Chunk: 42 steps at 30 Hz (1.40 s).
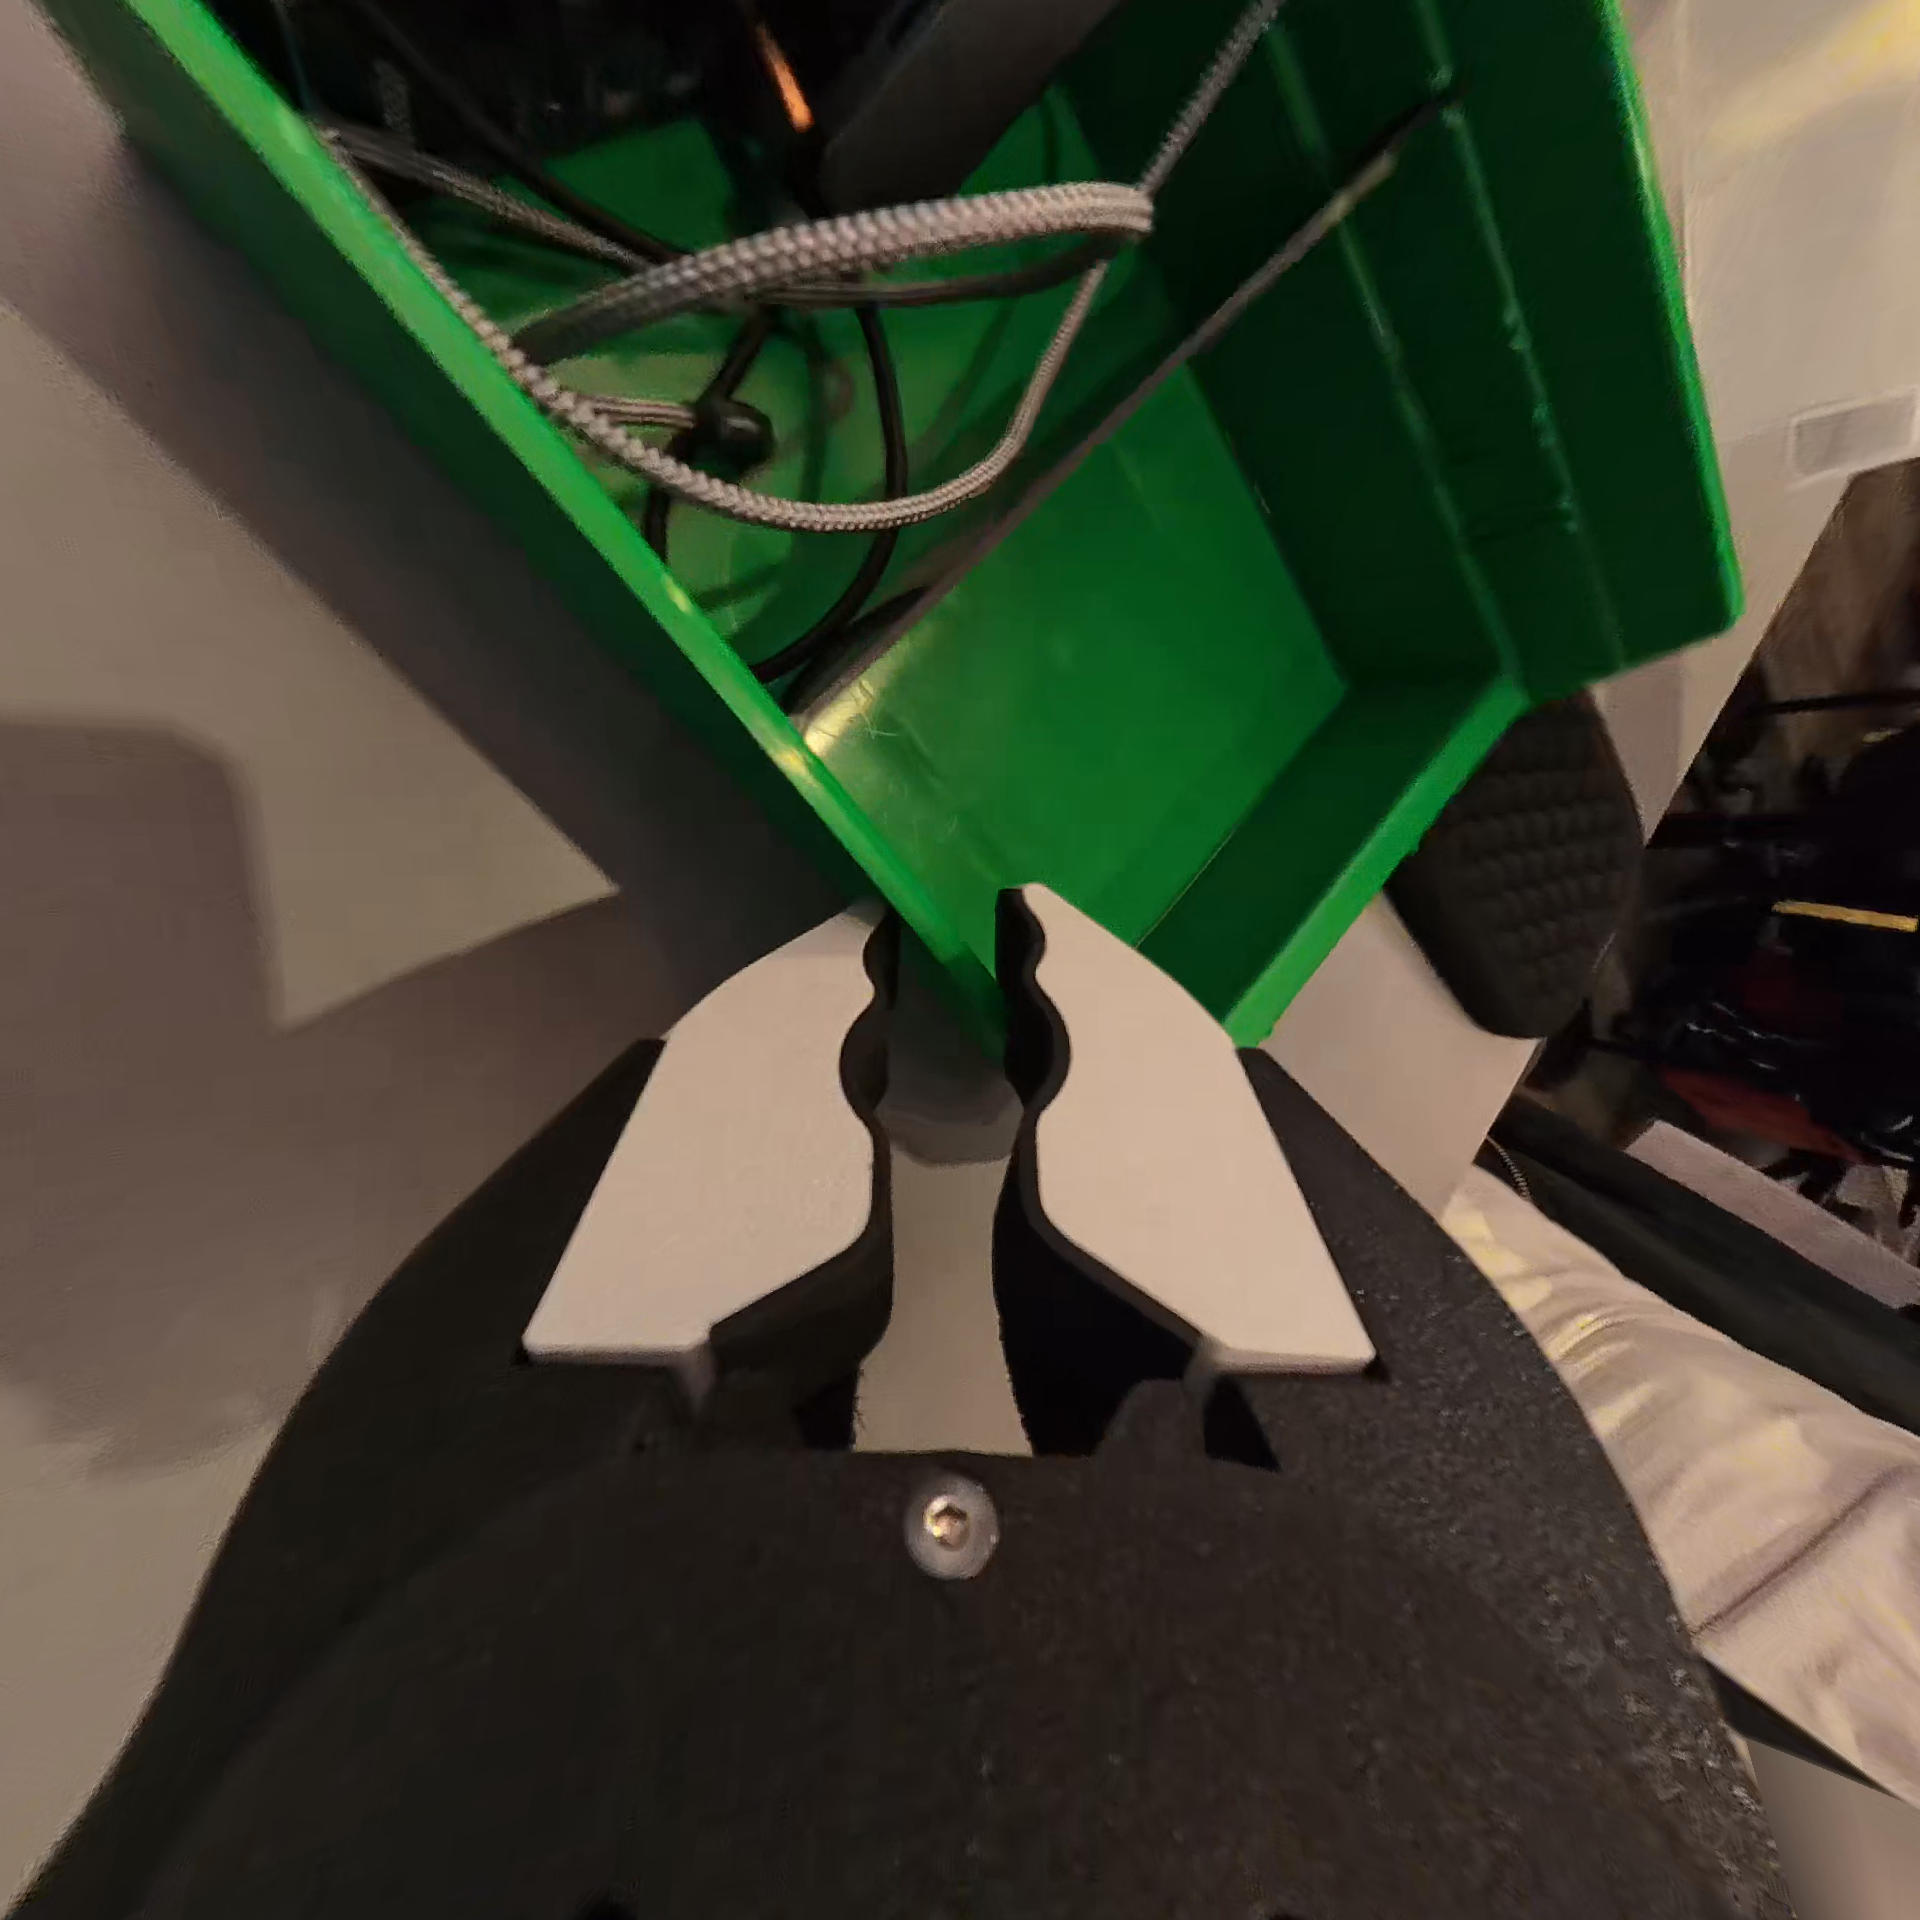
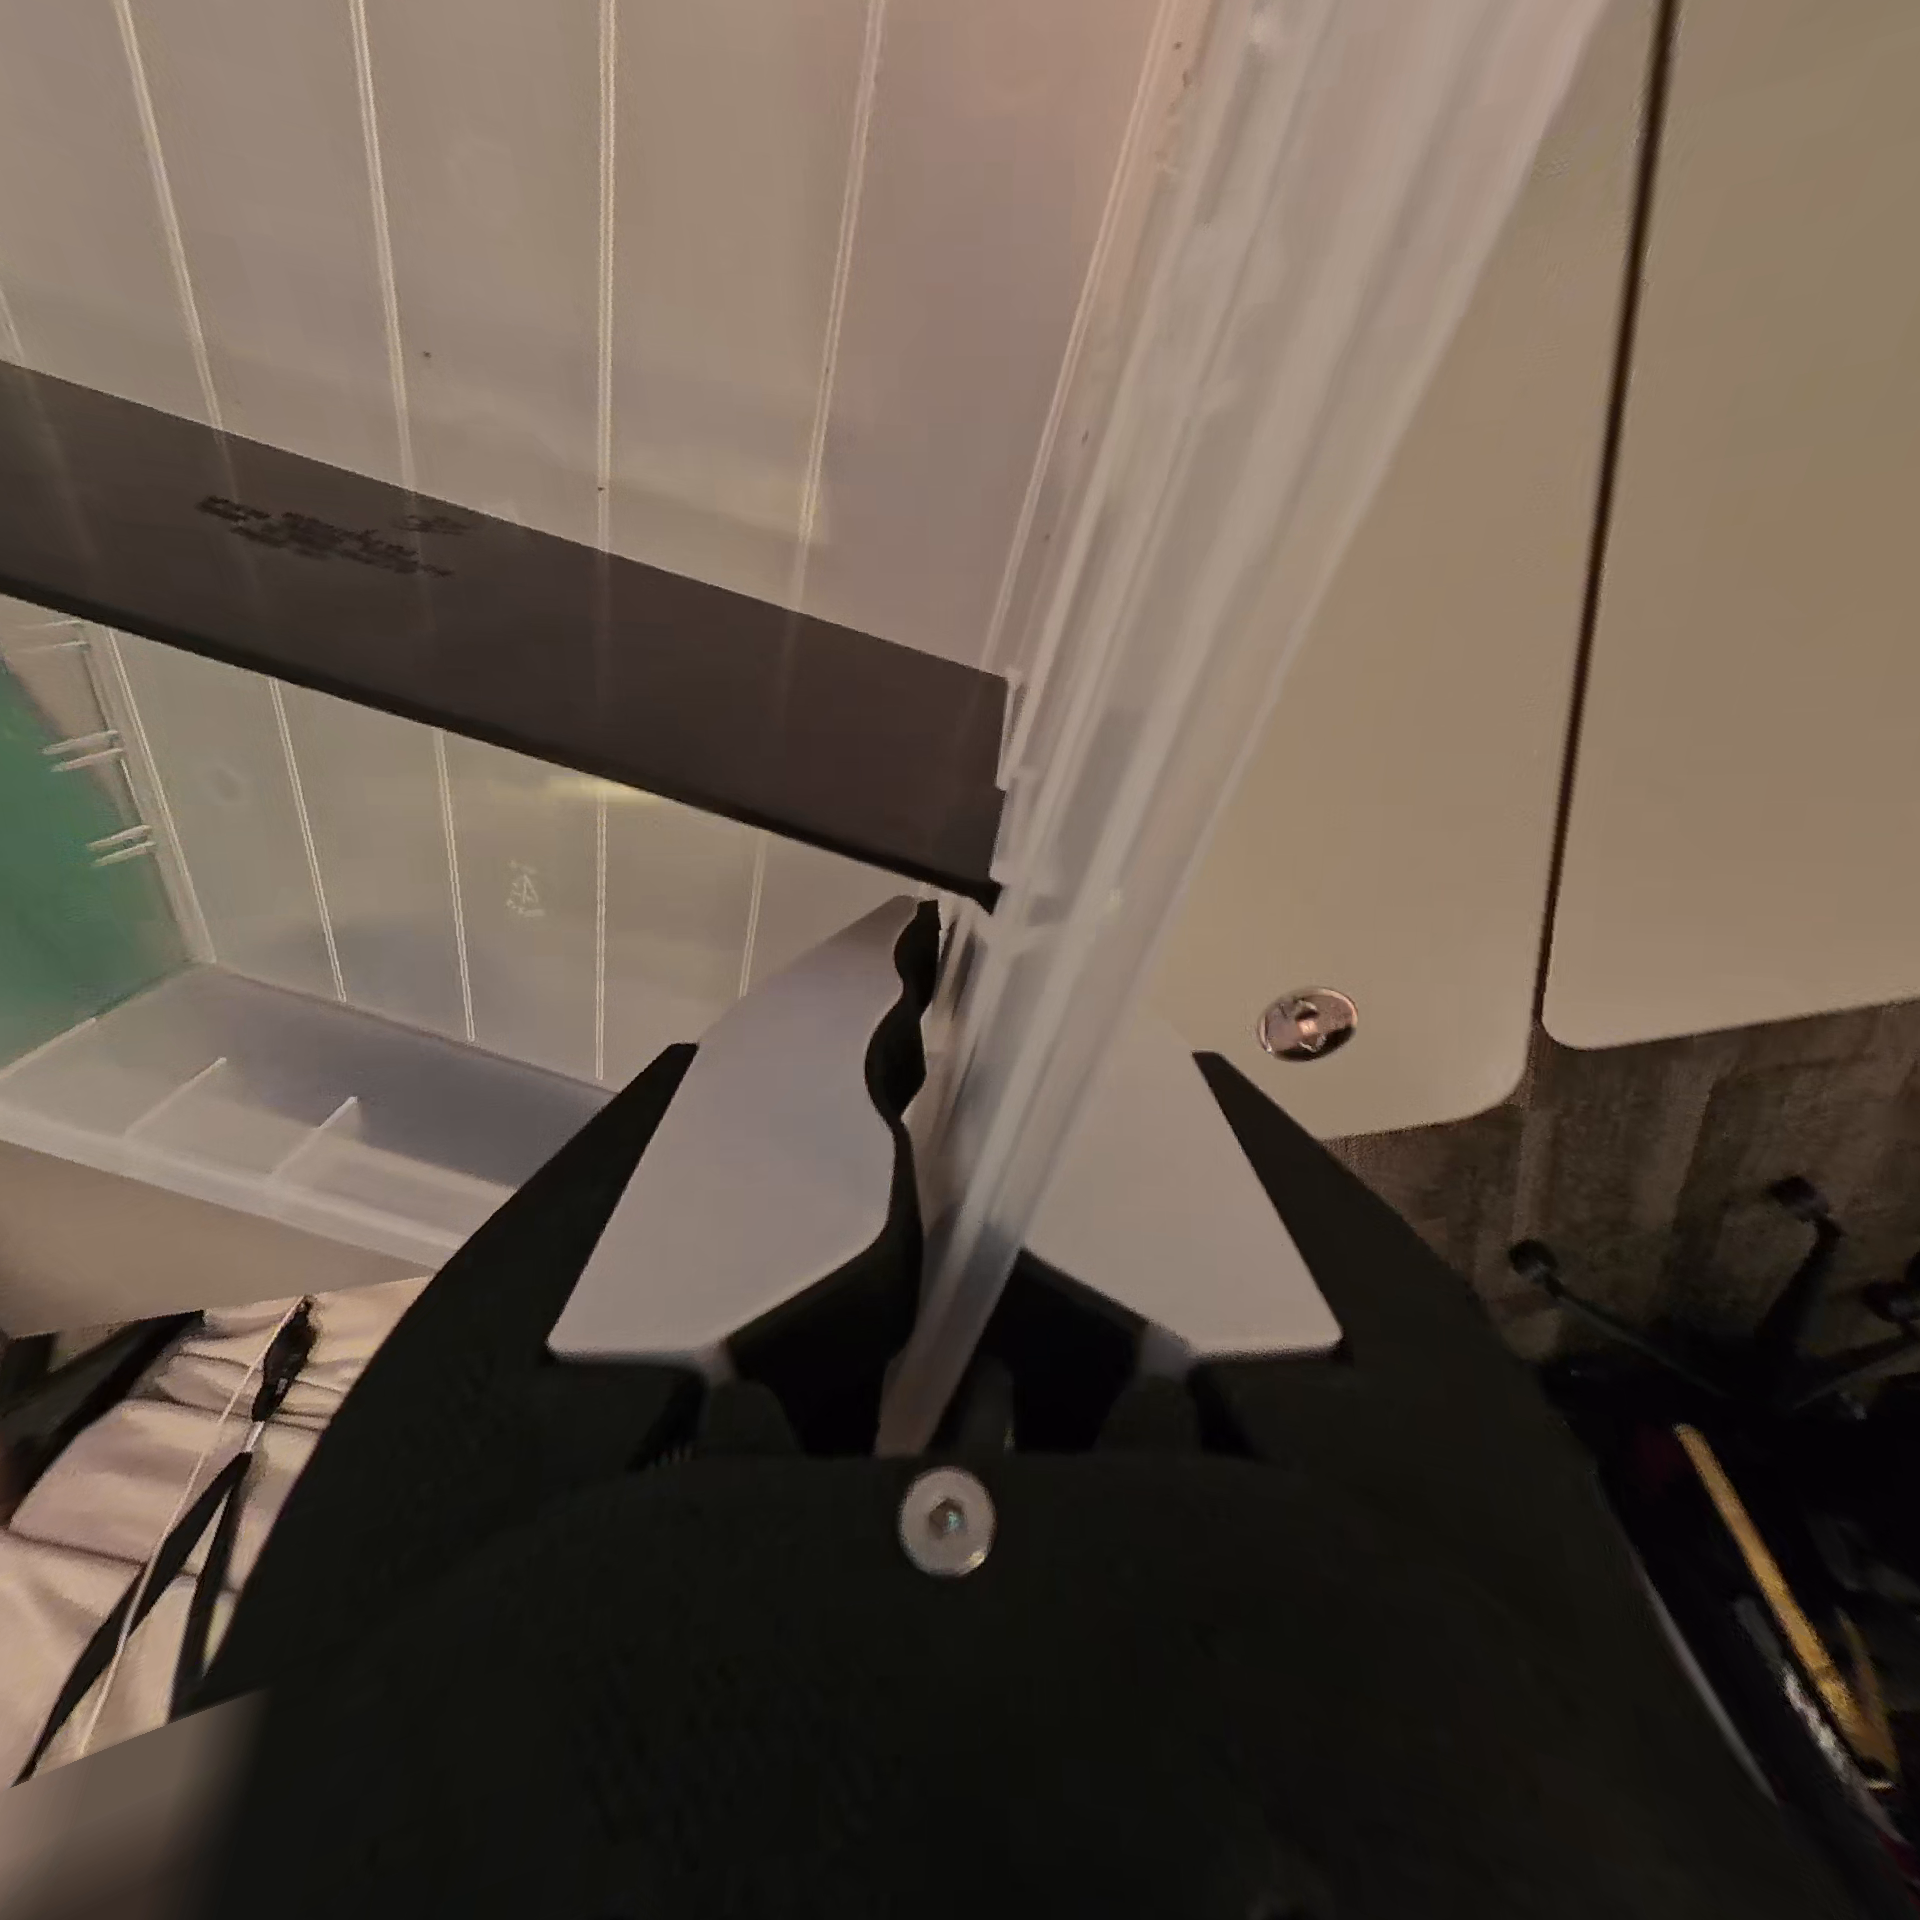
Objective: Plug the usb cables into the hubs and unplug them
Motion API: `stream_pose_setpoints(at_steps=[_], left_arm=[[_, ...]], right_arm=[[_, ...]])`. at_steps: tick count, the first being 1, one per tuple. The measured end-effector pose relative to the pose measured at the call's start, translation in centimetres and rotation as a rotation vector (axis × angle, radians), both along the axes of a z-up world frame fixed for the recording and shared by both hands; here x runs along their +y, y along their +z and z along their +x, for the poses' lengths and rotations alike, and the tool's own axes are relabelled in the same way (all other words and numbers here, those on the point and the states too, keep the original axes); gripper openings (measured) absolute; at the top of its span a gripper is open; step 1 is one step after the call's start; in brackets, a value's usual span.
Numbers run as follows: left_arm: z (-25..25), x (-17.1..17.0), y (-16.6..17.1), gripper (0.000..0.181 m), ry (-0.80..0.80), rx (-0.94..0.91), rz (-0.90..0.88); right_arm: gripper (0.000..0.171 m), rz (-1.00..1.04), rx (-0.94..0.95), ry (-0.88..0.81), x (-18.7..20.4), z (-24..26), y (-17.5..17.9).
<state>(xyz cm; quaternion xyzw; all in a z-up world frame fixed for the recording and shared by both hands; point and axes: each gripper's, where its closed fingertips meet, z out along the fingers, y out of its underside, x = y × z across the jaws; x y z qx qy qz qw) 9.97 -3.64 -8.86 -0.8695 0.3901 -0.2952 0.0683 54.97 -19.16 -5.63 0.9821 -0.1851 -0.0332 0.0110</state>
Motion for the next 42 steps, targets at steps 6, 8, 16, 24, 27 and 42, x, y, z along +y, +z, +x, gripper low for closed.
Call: stream_pose_setpoints(at_steps=[6, 8, 16, 24, 27, 42], left_arm=[[-8.5, 3.8, 0.3, 0.013, 0.179, -0.024, -0.092], [-12.2, 5.6, 0.4, 0.013, 0.266, -0.042, -0.074], [-26.5, 6.8, 0.7, 0.016, 0.592, -0.136, -0.105], [-37.4, 4.8, 0.9, 0.017, 0.901, -0.212, -0.083], [-39.7, 4.1, 1.0, 0.017, 0.972, -0.231, -0.076], [-41.6, 3.5, 1.0, 0.013, 0.914, -0.137, 0.049]], right_arm=[[0.004, 0.012, 0.018, 0.154, 3.5, -3.9, -1.2], [0.004, 0.009, 0.024, 0.195, 4.4, -4.9, -1.7], [0.004, -0.007, 0.053, 0.295, 7.7, -8.4, -4.4], [0.004, -0.005, 0.048, 0.335, 10.0, -9.5, -6.9], [0.004, 0.033, 0.042, 0.372, 10.9, -9.4, -7.8], [0.004, 0.057, 0.091, 0.456, 10.2, -5.0, -9.0]])
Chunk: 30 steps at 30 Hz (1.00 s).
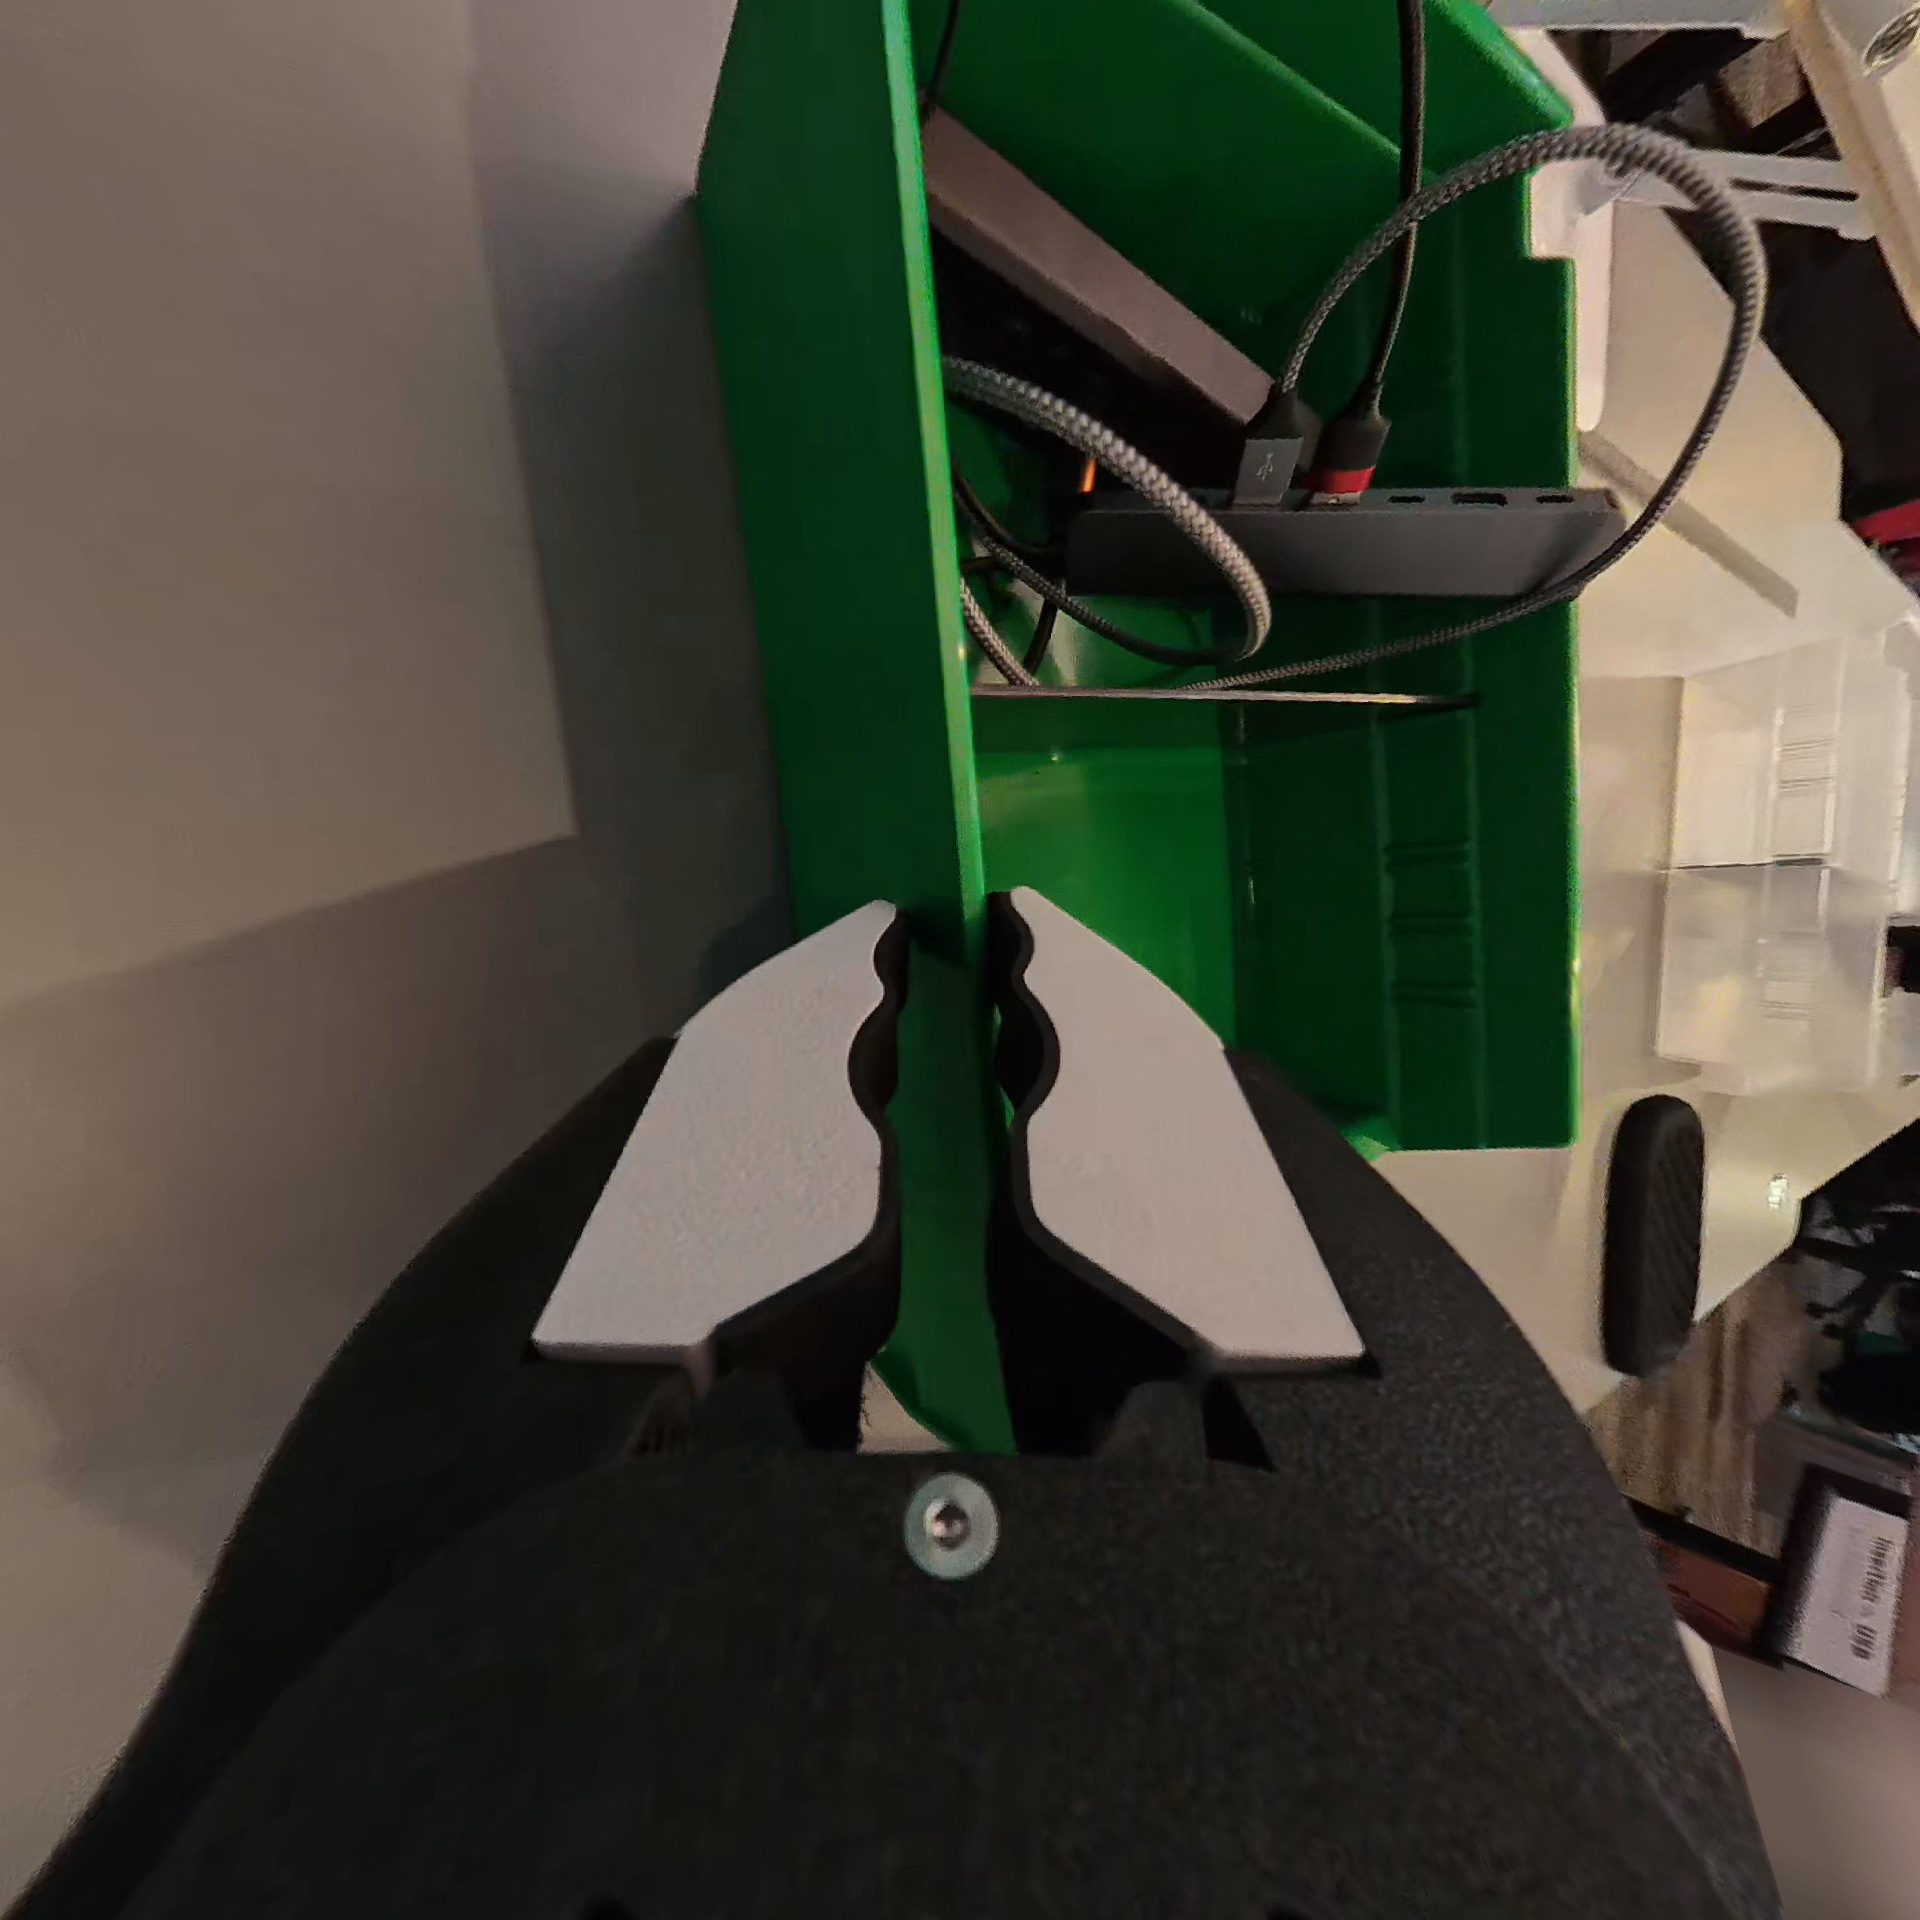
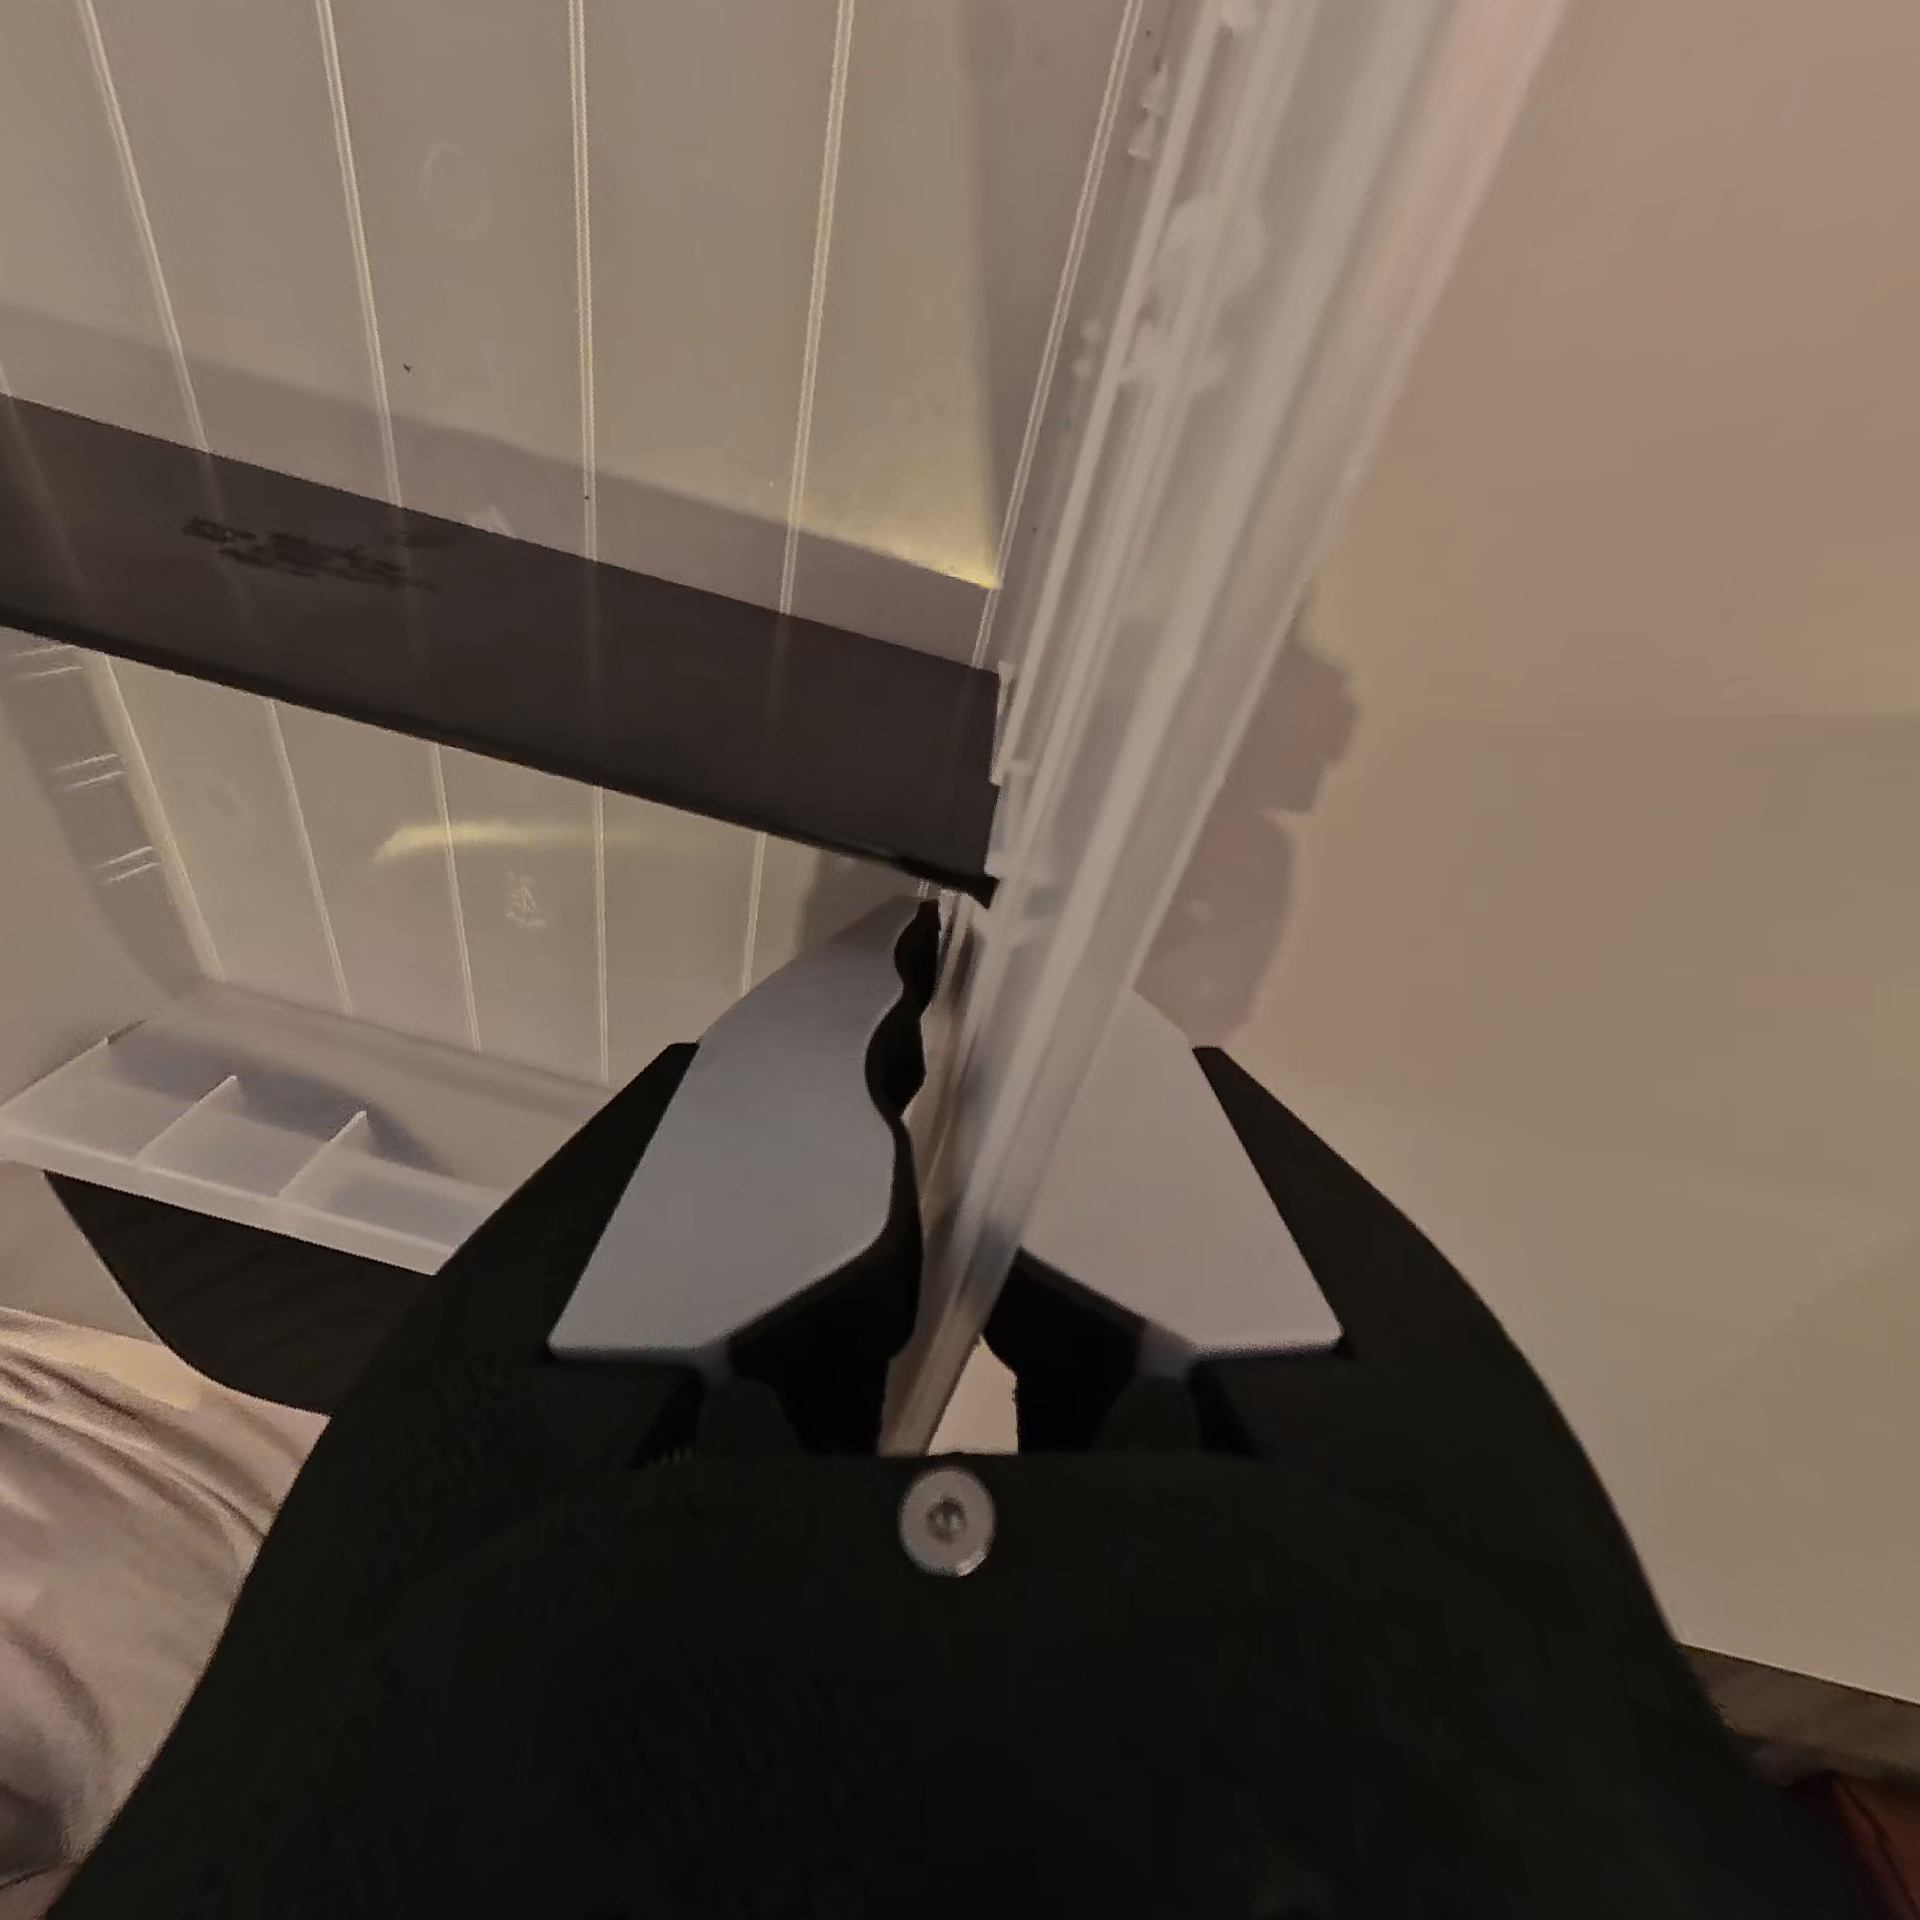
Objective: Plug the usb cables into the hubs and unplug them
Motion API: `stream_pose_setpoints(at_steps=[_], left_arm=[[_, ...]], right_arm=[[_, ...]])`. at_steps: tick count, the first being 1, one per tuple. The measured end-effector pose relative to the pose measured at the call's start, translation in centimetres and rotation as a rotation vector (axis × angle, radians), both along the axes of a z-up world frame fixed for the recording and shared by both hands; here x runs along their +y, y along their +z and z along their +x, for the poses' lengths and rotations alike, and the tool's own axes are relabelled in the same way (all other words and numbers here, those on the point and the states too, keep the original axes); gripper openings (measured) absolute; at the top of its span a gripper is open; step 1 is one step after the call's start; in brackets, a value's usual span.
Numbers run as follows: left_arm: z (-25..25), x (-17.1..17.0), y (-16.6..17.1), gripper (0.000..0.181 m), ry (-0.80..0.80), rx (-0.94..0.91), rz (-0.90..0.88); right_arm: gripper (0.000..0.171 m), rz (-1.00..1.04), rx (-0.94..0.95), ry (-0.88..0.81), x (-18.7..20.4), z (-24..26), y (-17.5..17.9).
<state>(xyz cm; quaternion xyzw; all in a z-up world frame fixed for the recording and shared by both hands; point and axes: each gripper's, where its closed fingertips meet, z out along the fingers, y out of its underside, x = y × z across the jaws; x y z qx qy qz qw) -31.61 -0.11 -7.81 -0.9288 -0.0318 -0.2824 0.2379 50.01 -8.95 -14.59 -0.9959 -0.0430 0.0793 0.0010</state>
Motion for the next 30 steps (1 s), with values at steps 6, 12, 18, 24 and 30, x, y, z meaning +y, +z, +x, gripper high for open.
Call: stream_pose_setpoints(at_steps=[6, 12, 18, 24, 30], left_arm=[[-2.0, 0.2, 0.1, 0.010, 0.048, 0.060, 0.021], [-2.3, 0.7, 0.0, 0.008, 0.036, 0.146, 0.033], [-2.1, 0.7, 0.1, 0.010, 0.055, 0.082, 0.041], [-2.5, 1.4, 3.0, 0.014, 0.131, 0.018, 0.169], [-0.6, 1.8, 11.8, 0.026, 0.066, 0.016, 0.575]], right_arm=[[0.004, 0.004, -0.002, -0.003, -0.1, 0.6, -0.1], [0.004, 0.001, -0.008, -0.024, 0.2, 0.8, -0.1], [0.008, 0.024, -0.019, -0.039, 0.4, 0.9, -0.1], [0.030, 0.136, 0.006, -0.051, 1.2, 0.5, 1.1], [0.039, 0.353, -0.142, -0.068, 2.3, 2.5, 5.8]])
